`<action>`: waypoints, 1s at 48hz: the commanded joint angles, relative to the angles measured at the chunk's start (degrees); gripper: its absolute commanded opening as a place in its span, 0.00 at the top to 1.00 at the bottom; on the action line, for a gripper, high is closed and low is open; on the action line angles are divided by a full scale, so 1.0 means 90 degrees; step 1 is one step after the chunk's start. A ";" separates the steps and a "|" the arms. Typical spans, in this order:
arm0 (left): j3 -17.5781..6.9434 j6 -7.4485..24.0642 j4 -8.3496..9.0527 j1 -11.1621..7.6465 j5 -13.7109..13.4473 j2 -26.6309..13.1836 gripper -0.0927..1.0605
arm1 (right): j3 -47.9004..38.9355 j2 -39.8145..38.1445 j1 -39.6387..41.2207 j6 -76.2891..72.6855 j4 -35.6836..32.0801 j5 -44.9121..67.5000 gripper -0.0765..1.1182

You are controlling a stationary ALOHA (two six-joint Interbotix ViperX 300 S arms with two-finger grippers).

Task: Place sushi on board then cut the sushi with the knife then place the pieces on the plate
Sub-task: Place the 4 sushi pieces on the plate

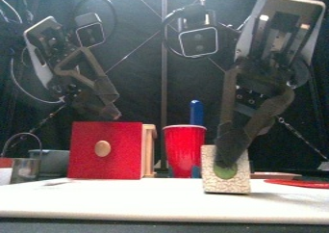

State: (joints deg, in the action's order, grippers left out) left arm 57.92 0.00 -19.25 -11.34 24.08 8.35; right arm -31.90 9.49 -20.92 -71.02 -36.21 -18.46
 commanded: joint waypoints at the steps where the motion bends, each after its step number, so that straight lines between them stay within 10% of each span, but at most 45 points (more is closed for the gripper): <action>1: -0.0078 0.0010 -0.0010 -0.0010 0.0029 0.0029 0.18 | -0.0205 -0.0742 0.0186 0.0000 -0.0020 -0.0469 0.42; 25: -0.0078 0.0010 -0.0010 -0.0010 0.0020 0.0039 0.18 | -0.2705 -0.3984 0.2988 -0.0010 -0.0088 -0.1328 0.42; 48: -0.0098 0.0020 -0.0010 0.0000 0.0029 0.0029 0.18 | -0.3008 -0.3301 0.5361 -0.0068 -0.1035 -0.0400 0.42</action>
State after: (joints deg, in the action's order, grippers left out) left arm 57.92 0.09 -19.25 -11.34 24.08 8.26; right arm -60.29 -21.88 25.22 -71.46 -44.21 -24.43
